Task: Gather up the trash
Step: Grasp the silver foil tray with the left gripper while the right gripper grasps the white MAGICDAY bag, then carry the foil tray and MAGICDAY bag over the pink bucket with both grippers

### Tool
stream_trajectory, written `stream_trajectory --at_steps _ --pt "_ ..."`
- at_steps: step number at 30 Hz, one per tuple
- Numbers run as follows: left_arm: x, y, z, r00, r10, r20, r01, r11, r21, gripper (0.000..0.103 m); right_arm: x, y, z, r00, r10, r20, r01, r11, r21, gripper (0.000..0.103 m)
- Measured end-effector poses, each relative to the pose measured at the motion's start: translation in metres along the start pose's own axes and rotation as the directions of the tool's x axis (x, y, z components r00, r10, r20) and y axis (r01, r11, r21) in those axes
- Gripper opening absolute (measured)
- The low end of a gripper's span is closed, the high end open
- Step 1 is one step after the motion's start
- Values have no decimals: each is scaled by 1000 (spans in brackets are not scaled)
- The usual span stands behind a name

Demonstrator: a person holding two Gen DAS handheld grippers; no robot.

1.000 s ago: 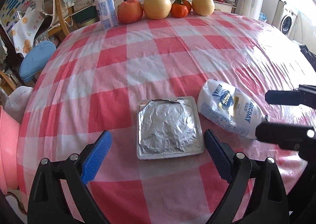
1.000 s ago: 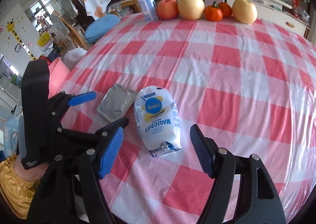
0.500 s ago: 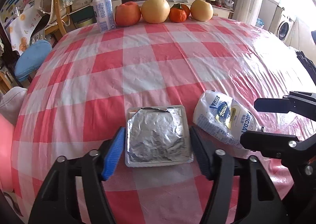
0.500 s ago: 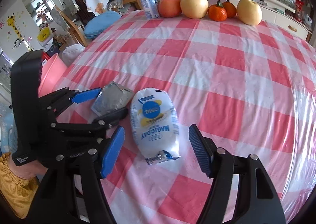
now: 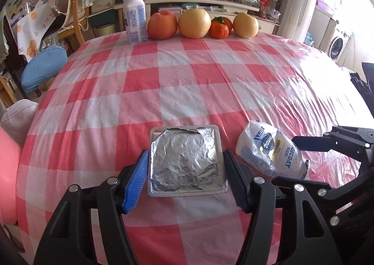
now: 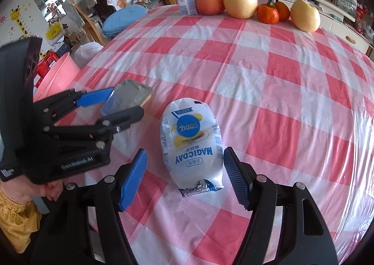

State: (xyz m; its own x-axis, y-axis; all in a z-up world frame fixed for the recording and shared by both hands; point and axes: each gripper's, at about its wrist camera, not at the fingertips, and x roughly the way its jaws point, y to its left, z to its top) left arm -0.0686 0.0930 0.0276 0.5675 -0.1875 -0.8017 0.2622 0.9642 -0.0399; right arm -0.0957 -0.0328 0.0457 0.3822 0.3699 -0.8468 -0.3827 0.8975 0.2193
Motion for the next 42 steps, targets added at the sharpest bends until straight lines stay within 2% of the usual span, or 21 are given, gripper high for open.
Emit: stream_trajectory --at_steps 3,5,8,20,31,42 --pt "-2 5 2 1000 18 6 -18 1000 -8 64 3 8 0 1000 -19 5 19 999 -35 67" --pt "-3 7 3 1000 28 13 -28 1000 -9 64 5 12 0 1000 -29 10 29 998 -56 60" --pt "-7 11 5 999 40 28 -40 999 -9 64 6 14 1 999 -38 16 39 997 -71 56" --pt "-24 30 10 992 99 80 -97 995 -28 64 15 23 6 997 -68 20 70 993 -97 56" --pt "-39 51 10 986 123 113 -116 991 -60 64 18 34 13 996 -90 22 92 990 -111 55" --pt "-61 80 10 974 146 171 -128 985 -111 64 1 57 29 990 -100 97 112 986 -121 55"
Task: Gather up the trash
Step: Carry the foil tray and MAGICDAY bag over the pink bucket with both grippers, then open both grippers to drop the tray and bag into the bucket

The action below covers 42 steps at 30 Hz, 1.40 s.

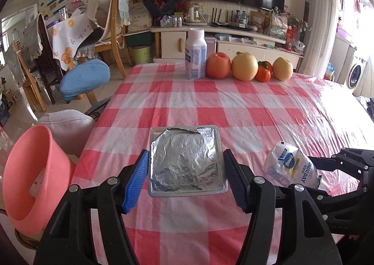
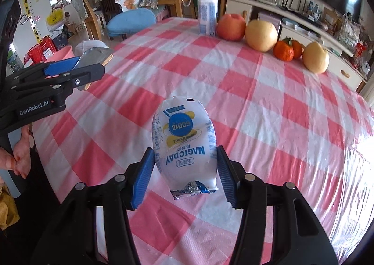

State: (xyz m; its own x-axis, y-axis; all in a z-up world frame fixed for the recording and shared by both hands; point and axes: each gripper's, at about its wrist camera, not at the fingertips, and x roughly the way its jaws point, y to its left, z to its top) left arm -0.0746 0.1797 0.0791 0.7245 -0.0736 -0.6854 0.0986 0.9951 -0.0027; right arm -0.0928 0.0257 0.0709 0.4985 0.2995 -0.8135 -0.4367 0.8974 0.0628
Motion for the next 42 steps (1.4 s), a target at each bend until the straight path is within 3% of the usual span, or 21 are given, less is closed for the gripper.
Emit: stream_trajectory --at_steps 8,16,25,33,42 --pt "-15 33 3 999 26 47 -23 998 -64 64 -8 26 18 999 27 32 -27 999 -18 55" --pt "-25 71 4 993 83 82 -71 987 -142 64 -15 61 37 993 107 52 -104 993 -54 55" --pt "-46 128 -1 979 156 129 -115 953 -281 64 -20 116 62 975 209 68 -199 971 -130 55" --pt "-53 196 -15 963 255 89 -186 867 -462 64 -8 188 92 962 269 47 -250 935 -251 55" --pt "-47 275 -43 945 325 -13 -262 736 -625 64 17 263 135 941 339 23 -308 879 -363 55"
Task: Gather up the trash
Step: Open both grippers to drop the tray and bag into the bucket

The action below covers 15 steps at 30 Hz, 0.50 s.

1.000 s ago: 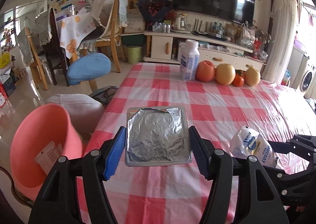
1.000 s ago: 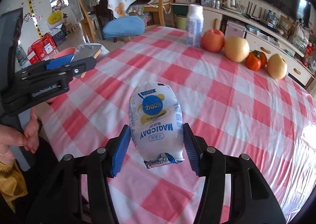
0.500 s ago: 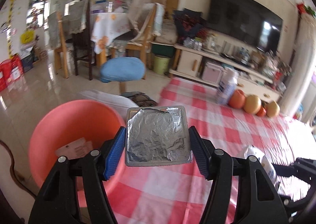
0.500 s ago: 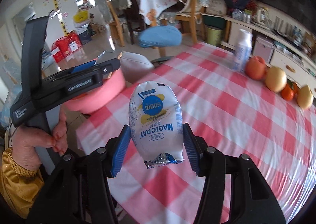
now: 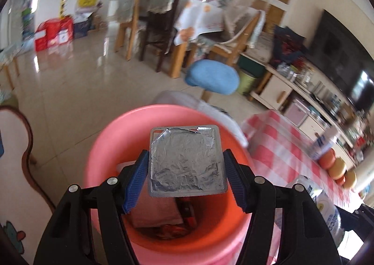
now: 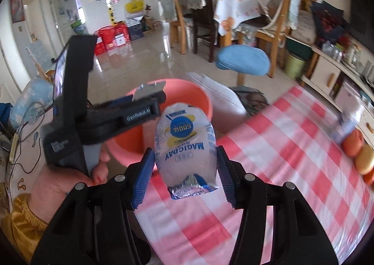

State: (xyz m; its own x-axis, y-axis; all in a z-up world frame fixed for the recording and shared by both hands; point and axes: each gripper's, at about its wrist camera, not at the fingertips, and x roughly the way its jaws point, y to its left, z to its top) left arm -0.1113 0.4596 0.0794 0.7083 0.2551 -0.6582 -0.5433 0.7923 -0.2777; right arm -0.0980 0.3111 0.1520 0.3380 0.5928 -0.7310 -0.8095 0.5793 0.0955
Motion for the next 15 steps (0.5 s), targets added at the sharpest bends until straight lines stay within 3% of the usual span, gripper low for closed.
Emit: stream_trajectory --at_steps 9,11,12,13,15 --pt "19 25 4 998 50 -32 -52 997 -53 65 55 16 20 997 33 -73 -38 998 -56 55" --pt "23 29 2 998 56 -41 -59 996 -64 73 63 19 17 996 14 -93 -21 997 -80 58" --pt "25 31 1 998 56 -43 -59 995 -75 85 65 18 14 996 -13 -94 4 996 -87 61" --pt "25 33 0 997 63 -40 -66 994 -81 90 64 17 12 996 -19 -87 11 996 -84 67" --pt "24 35 0 996 89 -28 -91 992 -90 90 53 13 6 998 -35 -46 32 997 -66 69"
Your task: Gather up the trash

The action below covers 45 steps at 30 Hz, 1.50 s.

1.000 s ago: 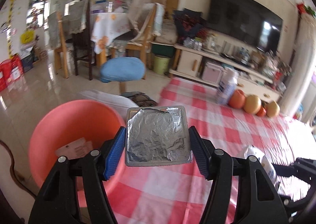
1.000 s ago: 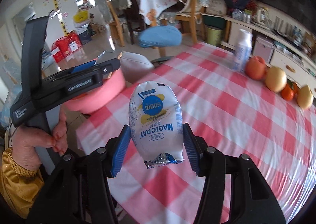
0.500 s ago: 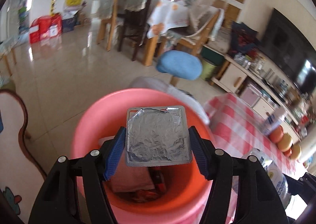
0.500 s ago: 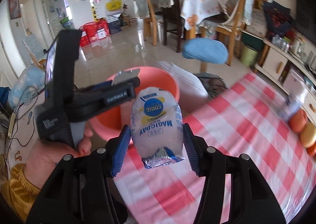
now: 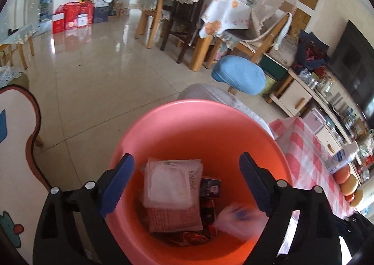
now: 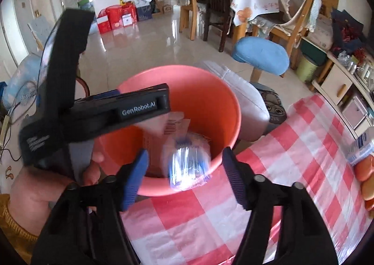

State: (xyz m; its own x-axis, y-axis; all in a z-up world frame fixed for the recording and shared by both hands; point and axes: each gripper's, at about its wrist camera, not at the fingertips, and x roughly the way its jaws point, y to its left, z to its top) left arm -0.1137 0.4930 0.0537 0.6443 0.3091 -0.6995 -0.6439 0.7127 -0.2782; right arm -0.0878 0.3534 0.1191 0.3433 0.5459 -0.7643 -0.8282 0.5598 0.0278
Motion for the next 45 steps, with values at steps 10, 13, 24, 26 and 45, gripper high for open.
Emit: stream_trajectory --at_steps 10,13,24,26,45 --pt "-21 -31 -2 996 27 79 -37 991 125 95 -76 -43 -40 974 -210 83 196 969 148 81" --pt "-30 -49 -6 994 17 110 -37 982 185 95 -93 -55 -58 966 -248 71 231 954 191 84" --pt "-81 -132 -46 977 -112 183 29 914 404 96 -169 -83 -111 920 -377 107 324 885 334 84" --pt "-91 -144 -54 972 -139 187 48 904 426 96 -183 -86 -119 905 -411 114 351 870 348 85" --pt "-229 -233 -153 890 -426 161 249 751 611 97 -336 -82 -226 702 -696 151 532 653 538 93"
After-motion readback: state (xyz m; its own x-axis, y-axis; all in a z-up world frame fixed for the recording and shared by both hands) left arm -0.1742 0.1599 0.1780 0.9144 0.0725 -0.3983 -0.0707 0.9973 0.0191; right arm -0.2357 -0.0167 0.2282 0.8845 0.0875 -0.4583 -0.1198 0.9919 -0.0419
